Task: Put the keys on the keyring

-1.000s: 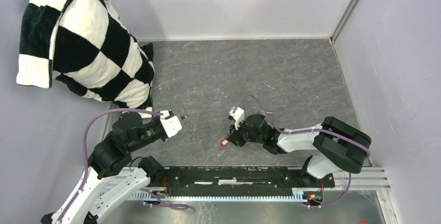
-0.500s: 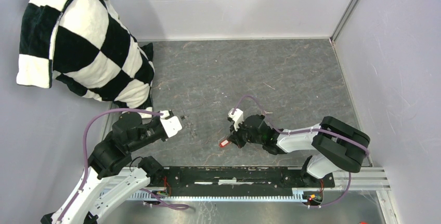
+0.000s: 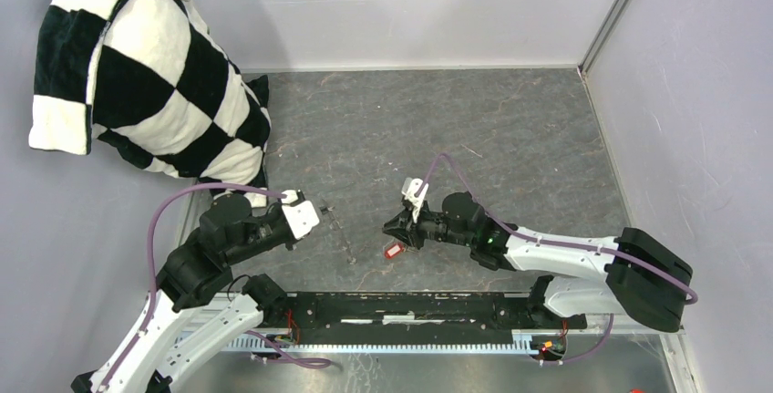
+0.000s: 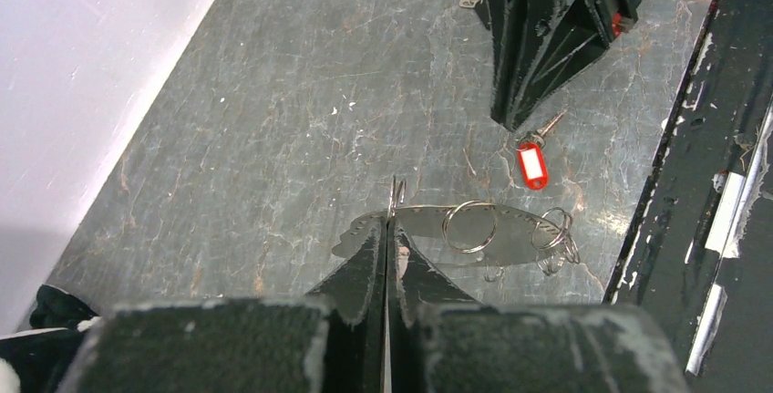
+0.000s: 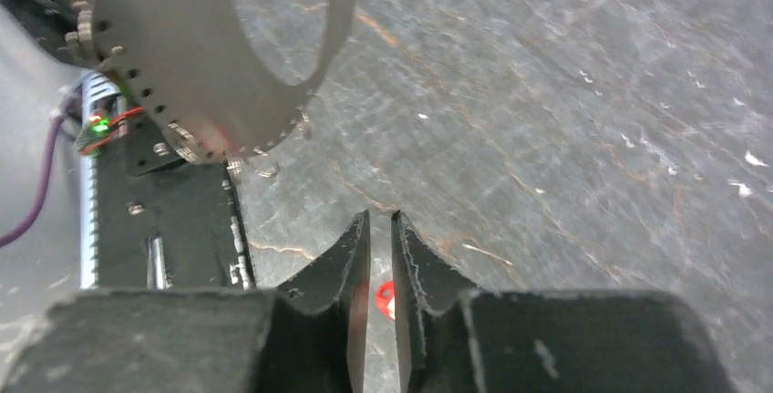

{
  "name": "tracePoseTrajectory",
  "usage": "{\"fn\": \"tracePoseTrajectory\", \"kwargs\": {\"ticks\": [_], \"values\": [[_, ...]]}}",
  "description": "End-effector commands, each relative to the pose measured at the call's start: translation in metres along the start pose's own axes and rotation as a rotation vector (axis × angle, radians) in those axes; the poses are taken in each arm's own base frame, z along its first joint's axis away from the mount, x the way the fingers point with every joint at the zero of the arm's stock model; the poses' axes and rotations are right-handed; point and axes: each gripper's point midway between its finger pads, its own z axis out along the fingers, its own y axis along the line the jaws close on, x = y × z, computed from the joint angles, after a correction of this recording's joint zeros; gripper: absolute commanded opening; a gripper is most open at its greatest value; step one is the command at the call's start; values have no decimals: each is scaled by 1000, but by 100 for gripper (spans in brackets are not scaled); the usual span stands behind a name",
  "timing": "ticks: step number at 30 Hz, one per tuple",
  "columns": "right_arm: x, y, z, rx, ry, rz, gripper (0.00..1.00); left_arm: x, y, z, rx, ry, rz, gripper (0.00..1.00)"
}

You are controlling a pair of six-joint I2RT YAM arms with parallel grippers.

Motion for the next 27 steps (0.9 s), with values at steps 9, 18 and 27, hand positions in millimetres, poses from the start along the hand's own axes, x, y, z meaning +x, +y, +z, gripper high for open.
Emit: {"fn": "tracePoseTrajectory", "kwargs": {"ticks": [9, 18, 27], "values": [[7, -74, -62, 533, -13, 151, 98, -22, 13, -4, -46, -59, 14, 2], [65, -42, -23, 386, 221, 93, 82, -23, 13, -4, -46, -57, 13, 2], [72, -30, 6, 330, 221, 70, 54, -22, 15, -4, -53, -53, 19, 2]]}}
